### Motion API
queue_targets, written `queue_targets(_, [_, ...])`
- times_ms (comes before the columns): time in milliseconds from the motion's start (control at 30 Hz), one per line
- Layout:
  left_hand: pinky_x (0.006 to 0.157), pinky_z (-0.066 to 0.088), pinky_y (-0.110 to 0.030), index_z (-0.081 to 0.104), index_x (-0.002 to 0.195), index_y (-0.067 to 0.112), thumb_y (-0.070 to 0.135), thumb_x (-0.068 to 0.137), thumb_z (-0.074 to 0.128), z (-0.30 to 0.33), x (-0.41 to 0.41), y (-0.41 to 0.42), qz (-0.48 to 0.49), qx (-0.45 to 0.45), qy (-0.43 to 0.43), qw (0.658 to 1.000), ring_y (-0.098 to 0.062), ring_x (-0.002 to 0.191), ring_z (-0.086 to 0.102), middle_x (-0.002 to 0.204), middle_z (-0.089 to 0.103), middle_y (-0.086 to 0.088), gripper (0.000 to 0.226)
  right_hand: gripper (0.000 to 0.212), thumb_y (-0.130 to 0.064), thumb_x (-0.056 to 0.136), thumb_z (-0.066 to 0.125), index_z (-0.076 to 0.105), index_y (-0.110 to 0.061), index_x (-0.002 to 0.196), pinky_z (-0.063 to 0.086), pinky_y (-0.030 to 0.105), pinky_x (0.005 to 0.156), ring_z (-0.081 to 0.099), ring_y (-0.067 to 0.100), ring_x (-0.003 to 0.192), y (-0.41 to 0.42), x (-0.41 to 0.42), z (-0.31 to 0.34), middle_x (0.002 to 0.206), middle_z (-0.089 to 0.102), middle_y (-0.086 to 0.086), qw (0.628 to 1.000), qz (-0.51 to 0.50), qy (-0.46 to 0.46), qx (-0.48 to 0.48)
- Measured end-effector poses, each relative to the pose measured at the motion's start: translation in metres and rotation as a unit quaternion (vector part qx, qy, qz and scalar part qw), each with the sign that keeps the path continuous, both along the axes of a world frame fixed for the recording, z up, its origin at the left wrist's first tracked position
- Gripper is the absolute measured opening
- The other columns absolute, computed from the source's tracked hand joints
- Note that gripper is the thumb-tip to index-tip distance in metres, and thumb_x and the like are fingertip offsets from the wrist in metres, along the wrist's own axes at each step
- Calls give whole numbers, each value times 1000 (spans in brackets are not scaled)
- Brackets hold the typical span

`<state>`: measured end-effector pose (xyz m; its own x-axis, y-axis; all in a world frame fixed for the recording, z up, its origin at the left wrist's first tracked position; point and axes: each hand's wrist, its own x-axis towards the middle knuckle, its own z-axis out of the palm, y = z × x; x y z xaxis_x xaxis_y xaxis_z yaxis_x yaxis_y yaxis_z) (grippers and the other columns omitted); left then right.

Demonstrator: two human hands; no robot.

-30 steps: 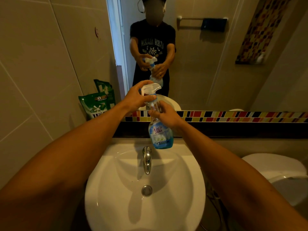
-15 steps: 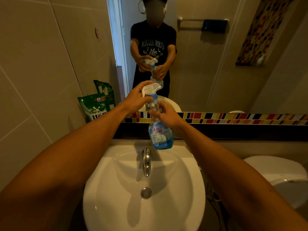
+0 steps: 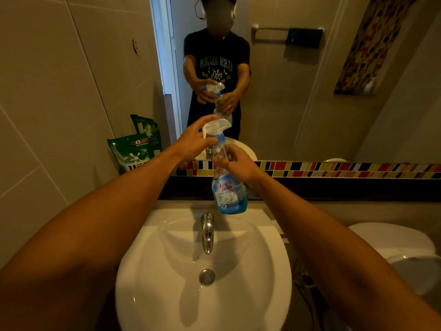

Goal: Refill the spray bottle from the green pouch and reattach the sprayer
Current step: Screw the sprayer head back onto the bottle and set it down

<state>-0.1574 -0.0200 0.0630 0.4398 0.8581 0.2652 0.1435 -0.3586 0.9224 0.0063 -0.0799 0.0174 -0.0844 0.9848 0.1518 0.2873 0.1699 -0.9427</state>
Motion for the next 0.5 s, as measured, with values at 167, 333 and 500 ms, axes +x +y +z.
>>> queue_targets(167, [60, 51, -10, 54, 138, 25, 12, 87, 74, -2, -2, 0, 4, -18, -21, 1000, -13, 102, 59, 127, 57, -4, 56, 32, -25, 96, 71, 58, -18, 125, 58, 41, 94, 71, 22, 101, 1, -1, -3, 110, 72, 2, 1000, -1, -12, -8])
queue_targets(333, [66, 55, -16, 57, 132, 21, 12, 81, 81, -4, 0, -1, 35, -1, -49, 998, -14, 100, 62, 118, 60, -1, 57, 37, -25, 97, 70, 58, -13, 130, 57, 40, 94, 71, 21, 103, 1, -5, -2, 112, 72, 3, 1000, 2, -21, -7])
queue_targets(500, [64, 52, -16, 57, 134, 24, 11, 83, 78, -5, -2, 1, 40, 2, -38, 999, -15, 101, 60, 118, 59, 2, 57, 36, -26, 96, 70, 58, -13, 128, 56, 40, 93, 70, 20, 101, 3, -7, -3, 111, 72, 3, 1000, -3, -20, -6])
